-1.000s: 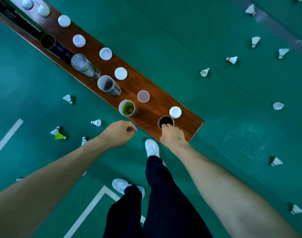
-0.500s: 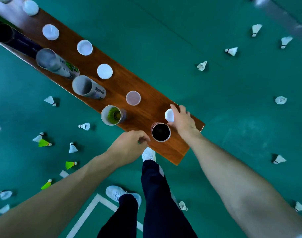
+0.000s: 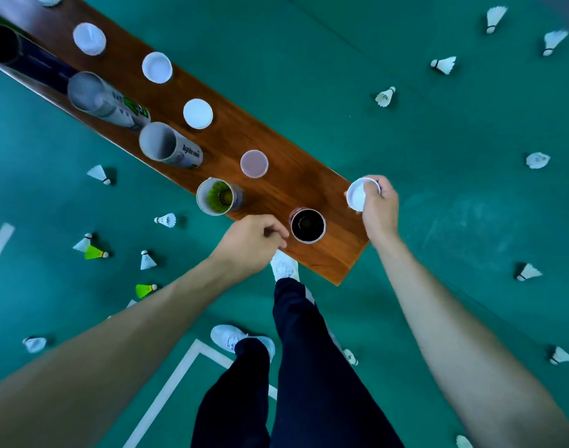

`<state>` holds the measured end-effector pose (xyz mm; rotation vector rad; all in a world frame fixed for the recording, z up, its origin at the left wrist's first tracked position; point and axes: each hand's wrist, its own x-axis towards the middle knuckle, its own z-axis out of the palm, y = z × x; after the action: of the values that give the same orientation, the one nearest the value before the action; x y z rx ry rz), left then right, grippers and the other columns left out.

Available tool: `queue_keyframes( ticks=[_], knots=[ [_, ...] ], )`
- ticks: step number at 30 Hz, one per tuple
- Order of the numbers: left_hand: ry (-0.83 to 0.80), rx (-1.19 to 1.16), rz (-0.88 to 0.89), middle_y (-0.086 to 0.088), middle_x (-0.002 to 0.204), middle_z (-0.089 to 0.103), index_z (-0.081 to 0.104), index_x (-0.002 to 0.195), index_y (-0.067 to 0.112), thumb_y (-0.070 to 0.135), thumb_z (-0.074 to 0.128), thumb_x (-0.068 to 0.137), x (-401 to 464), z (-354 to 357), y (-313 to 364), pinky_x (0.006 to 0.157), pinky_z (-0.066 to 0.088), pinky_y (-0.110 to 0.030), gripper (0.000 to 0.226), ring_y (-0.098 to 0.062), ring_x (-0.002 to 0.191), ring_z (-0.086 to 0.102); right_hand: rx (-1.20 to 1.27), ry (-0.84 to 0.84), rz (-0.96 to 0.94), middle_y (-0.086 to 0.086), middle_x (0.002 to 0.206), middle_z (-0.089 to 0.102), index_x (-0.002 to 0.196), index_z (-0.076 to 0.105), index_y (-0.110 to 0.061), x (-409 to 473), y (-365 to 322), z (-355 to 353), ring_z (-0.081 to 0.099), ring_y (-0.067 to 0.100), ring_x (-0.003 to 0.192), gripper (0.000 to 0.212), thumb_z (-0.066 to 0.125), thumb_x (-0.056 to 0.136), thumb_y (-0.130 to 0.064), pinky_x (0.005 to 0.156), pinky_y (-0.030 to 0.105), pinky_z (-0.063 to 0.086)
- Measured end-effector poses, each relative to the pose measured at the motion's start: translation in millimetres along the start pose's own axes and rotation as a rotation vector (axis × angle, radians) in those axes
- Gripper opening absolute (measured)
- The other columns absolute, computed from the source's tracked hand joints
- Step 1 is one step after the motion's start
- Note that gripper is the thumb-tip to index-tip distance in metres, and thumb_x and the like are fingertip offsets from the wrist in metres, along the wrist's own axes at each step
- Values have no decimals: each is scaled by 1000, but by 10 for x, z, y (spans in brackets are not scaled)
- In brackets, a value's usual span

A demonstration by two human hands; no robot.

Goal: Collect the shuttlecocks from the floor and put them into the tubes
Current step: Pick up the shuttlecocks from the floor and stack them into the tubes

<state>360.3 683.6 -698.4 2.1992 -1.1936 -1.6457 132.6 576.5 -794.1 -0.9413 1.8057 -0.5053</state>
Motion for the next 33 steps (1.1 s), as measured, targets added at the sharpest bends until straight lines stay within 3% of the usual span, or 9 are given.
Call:
queue_keyframes(
  ticks=[2,7,9,12,15,19,22,28,33],
  knots=[
    [25,-41,-10,26,81,72,67,85,35,18,54,94,-11,44,27,53,49,-14,24,-2,63,65,119,-97,-62,3,99,78,96,69,-21,-217,-68,-59,71,22,103,19,51,92,-27,88,33,55],
    [31,-77,-49,13,89,73,59,106,31,17,55,93,21,181,70,61,53,-20,19,-8,71,68,200,-329,-182,-11,124,73,105,77,-26,-684,-36,101,62,8,122,25,54,96,-23,96,17,45],
    [42,-48,-90,6,99,70,55,123,24,21,57,93,58,234,66,69,51,-25,30,-15,80,68,113,-357,-227,-17,134,65,107,77,-34,-757,75,211,54,10,131,26,53,99,-24,104,24,42],
    [11,2,-146,1,100,68,50,137,17,26,58,95,115,289,51,65,47,-23,44,-19,87,68,31,-360,-252,-24,141,57,117,72,-48,-793,249,332,46,11,139,30,51,102,-33,112,34,39],
    [-27,1,-127,0,95,68,59,124,17,27,60,95,141,322,71,68,56,-34,31,-22,82,70,30,-325,-218,-24,145,53,130,65,-50,-780,370,417,44,8,140,33,49,103,-41,117,41,38],
    [-61,-24,-97,-12,88,71,64,100,14,16,54,90,162,366,110,74,54,-47,15,-34,80,68,38,-308,-246,-18,143,57,129,60,-57,-714,427,455,48,6,137,33,47,103,-40,117,40,39],
    [-36,-21,-66,-8,90,71,62,97,17,25,46,100,194,408,135,79,55,-50,18,-32,80,67,9,-337,-257,-18,143,58,138,60,-43,-667,476,441,49,5,136,39,47,103,-31,115,33,40],
    [1,55,-44,2,73,71,66,90,24,31,53,104,351,485,63,64,54,-37,20,-15,63,62,-38,-347,-266,-19,143,58,144,58,-32,-663,534,425,50,3,135,38,45,109,-28,111,29,42],
    [18,105,-38,6,65,71,70,114,30,35,56,102,469,459,6,49,43,-23,19,-1,50,59,-162,-280,-323,-20,139,61,147,53,-31,-702,543,488,51,3,126,41,35,112,-38,106,28,44]
  ],
)
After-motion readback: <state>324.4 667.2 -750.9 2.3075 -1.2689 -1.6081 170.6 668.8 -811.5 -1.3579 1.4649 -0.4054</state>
